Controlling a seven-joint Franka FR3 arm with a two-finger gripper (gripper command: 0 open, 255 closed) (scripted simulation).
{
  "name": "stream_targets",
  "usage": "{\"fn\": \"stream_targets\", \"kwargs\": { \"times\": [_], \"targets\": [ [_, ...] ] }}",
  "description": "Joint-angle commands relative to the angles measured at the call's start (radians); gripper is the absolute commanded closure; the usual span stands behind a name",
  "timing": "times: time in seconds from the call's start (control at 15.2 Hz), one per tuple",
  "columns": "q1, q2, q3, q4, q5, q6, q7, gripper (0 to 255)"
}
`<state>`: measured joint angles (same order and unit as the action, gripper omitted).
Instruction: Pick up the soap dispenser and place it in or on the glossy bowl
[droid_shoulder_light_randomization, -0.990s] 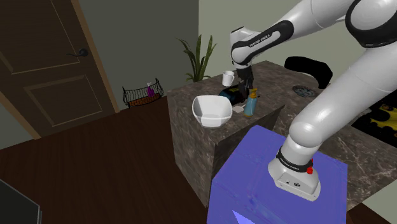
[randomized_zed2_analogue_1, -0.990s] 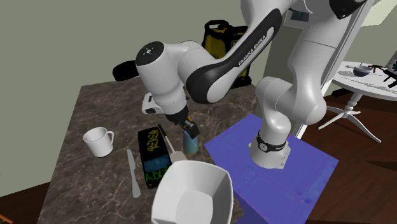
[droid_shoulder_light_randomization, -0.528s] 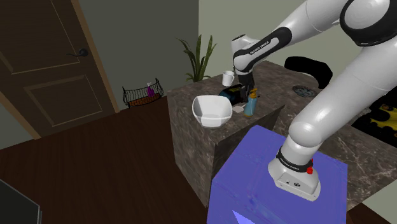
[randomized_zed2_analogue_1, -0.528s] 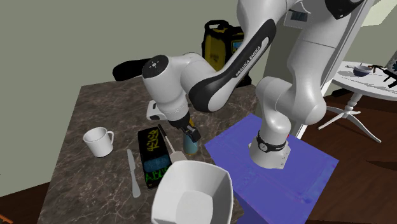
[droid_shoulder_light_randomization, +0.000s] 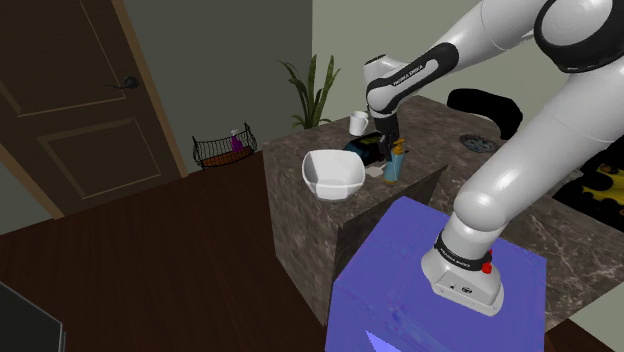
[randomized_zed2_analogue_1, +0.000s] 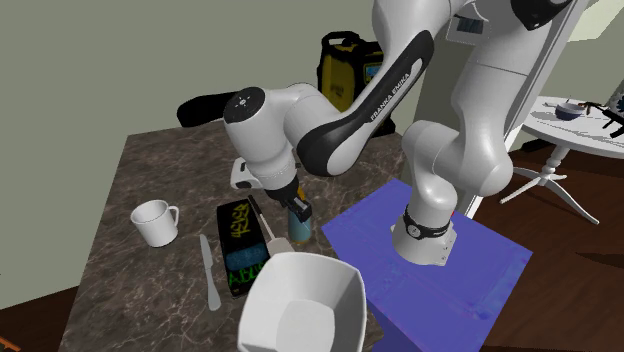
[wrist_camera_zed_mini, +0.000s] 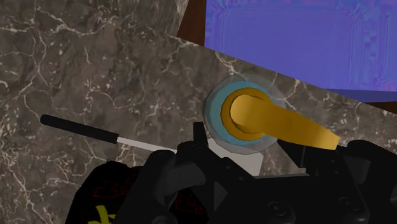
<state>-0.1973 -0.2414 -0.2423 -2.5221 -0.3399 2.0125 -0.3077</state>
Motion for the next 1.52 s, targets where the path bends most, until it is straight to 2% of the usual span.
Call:
{"fn": "stream_targets", "kwargs": {
  "times": [0.0, 0.46, 1.45],
  "targets": [
    [0.0, 0.0, 0.0, 0.0, 0.0, 0.0, 0.0, 255],
    [0.0, 0.0, 0.0, 0.0, 0.0, 0.0, 0.0, 255],
    [0.005, -0.106, 0.022, 0.115, 0.017, -0.219, -0.038, 255]
  ]
}}
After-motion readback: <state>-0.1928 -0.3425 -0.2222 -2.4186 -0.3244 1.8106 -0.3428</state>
